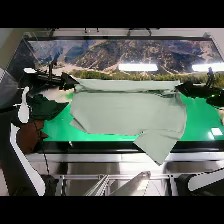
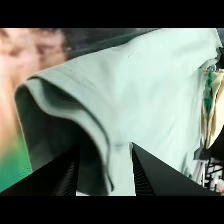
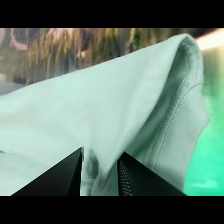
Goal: Fold the shirts.
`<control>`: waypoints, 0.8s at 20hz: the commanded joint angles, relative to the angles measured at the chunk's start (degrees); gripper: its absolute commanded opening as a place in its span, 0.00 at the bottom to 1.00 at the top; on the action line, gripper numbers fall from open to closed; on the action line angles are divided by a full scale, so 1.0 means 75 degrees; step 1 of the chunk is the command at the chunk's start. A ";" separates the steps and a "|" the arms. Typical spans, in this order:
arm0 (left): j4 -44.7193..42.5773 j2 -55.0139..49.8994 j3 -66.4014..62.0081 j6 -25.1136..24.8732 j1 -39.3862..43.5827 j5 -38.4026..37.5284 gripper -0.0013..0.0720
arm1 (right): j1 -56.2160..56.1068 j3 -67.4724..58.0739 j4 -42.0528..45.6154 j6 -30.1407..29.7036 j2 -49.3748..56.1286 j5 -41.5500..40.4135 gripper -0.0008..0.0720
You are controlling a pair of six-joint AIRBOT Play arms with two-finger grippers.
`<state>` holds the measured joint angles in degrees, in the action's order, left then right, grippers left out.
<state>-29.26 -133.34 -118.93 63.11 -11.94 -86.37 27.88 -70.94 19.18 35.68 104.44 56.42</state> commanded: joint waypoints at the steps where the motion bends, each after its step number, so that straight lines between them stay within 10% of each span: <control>1: -0.0230 0.0323 -0.0262 0.0420 -0.0265 -0.0195 0.48 | 0.0280 -0.0009 0.0358 0.0650 -0.0236 0.0361 0.36; 8: -0.1498 0.2372 0.1856 0.0933 -0.1276 -0.1763 0.48 | 0.1466 0.0775 0.2926 0.1737 -0.1524 0.3328 0.35; 16: -0.3611 0.4401 0.6566 0.0504 -0.0332 -0.0516 0.48 | 0.1588 0.4497 0.2302 0.1897 -0.3844 0.1947 0.35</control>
<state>-49.50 -104.05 -79.55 67.48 -17.06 -93.38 39.53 -44.66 39.94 49.74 80.34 73.23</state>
